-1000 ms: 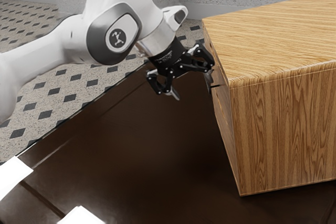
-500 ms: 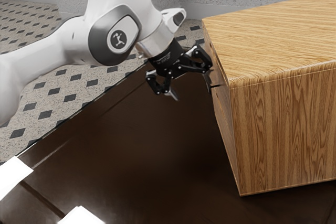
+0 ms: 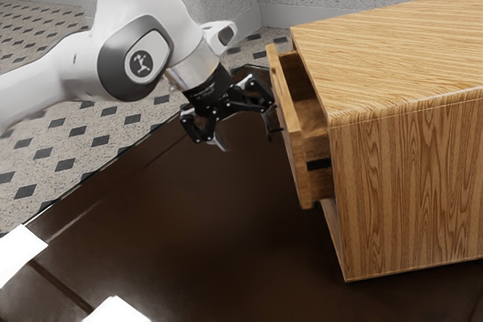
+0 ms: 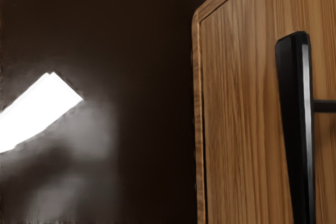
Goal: Pull the drawer handle with one arm to open the drawer
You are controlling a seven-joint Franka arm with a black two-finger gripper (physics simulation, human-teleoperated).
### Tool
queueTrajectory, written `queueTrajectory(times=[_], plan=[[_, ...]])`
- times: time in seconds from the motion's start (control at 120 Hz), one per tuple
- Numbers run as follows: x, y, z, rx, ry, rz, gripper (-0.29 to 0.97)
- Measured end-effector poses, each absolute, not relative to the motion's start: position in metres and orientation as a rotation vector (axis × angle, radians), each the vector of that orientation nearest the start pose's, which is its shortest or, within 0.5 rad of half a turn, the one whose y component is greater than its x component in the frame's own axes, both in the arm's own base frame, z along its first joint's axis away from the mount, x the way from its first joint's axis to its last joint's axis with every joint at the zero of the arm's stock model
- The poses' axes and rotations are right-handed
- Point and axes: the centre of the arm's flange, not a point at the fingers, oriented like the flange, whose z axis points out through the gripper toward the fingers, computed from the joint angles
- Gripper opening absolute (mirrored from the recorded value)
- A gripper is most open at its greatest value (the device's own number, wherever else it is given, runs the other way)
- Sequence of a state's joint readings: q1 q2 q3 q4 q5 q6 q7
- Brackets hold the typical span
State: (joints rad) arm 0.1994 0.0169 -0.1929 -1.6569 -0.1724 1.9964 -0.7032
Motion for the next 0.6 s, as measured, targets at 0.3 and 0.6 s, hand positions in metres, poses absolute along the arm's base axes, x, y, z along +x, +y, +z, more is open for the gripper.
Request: queueTrajectory(times=[0.3, 0.6], plan=[[0.496, 0.086, 0.695, -3.005, -1.493, -0.618, 0.68], [0.469, 0.115, 0.658, -2.790, -1.364, -0.224, 0.68]])
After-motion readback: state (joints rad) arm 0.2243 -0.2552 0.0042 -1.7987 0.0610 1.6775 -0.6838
